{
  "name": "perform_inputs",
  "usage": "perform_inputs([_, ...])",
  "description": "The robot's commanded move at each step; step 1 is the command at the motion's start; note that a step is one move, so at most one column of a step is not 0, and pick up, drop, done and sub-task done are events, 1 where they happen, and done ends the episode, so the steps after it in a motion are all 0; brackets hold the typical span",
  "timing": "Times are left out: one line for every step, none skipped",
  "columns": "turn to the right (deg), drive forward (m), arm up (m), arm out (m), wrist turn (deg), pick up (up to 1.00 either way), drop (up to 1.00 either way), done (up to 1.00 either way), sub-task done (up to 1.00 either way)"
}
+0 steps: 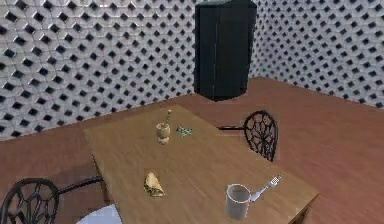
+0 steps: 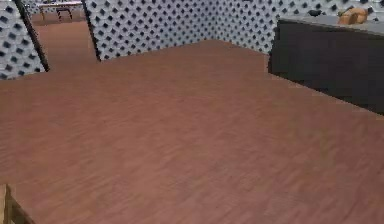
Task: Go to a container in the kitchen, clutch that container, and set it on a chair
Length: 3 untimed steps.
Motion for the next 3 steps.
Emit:
perform_inputs([-45.0, 0.00, 0.00, 0.00, 0.0, 0.00, 0.00, 0.00, 0.00])
perform_inputs([-24.0, 0.00, 0.00, 0.00, 0.0, 0.00, 0.00, 0.00, 0.00])
perform_inputs([0.0, 0.00, 0.50, 0.00, 0.0, 0.00, 0.00, 0.00, 0.00])
